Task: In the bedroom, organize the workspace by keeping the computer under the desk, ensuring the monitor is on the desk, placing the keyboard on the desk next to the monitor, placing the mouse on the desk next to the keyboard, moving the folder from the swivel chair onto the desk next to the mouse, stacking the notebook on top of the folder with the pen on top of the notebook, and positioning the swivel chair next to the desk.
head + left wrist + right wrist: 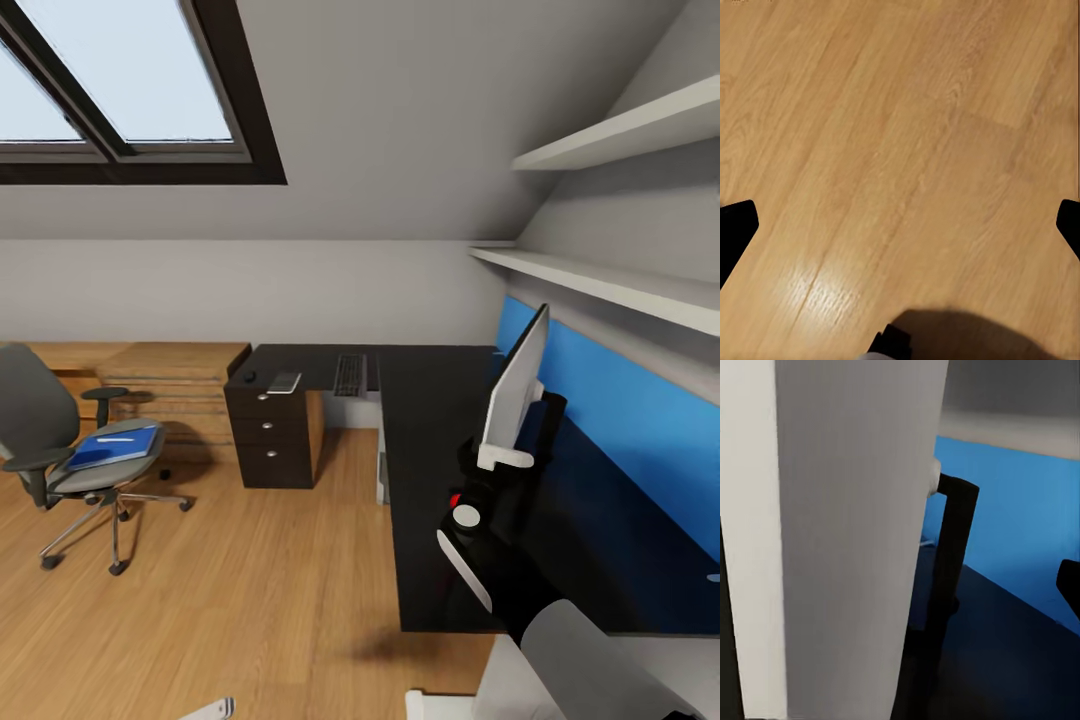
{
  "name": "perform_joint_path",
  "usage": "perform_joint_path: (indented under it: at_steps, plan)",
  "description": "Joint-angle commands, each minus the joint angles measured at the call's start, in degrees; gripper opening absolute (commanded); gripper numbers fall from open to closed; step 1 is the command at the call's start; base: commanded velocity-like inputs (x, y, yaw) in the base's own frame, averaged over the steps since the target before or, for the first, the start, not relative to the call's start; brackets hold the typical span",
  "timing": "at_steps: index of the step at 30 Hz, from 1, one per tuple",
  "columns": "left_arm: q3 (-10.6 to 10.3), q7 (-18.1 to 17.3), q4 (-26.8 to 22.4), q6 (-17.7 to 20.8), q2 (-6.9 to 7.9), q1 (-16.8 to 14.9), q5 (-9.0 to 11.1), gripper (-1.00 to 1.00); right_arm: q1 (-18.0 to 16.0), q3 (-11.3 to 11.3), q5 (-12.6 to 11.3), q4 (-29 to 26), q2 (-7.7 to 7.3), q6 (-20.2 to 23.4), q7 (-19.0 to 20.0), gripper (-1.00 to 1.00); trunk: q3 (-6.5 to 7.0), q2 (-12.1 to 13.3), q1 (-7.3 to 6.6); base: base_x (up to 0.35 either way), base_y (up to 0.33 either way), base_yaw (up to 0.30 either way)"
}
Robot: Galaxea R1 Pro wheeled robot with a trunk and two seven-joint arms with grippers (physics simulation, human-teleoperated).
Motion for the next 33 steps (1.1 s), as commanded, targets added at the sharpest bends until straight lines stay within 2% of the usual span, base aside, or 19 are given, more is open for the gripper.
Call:
perform_joint_path:
  at_steps: [1, 10, 33]
  plan:
    - [-0.5, 0.4, -0.1, -0.2, 0.09, -0.1, 0.6, 1.00, -0.1, 0.3, -0.6, 0.0, -0.08, -0.4, -0.3, 1.00, -0.02, -0.1, 0.01, 0.000, 0.000, -0.135]
    - [-0.5, 0.4, -0.1, -0.2, 0.09, -0.1, 0.6, 1.00, -0.1, 0.3, -0.6, 0.0, -0.08, -0.4, -0.3, 1.00, 0.52, -0.1, 0.01, 0.000, 0.000, -0.169]
    - [-0.5, 0.2, -0.2, -0.2, 0.12, -0.1, 0.6, 1.00, -0.1, 0.3, -0.7, 0.0, -0.08, -0.4, -0.3, 1.00, 0.78, -0.1, 0.01, -0.090, -0.047, -0.025]
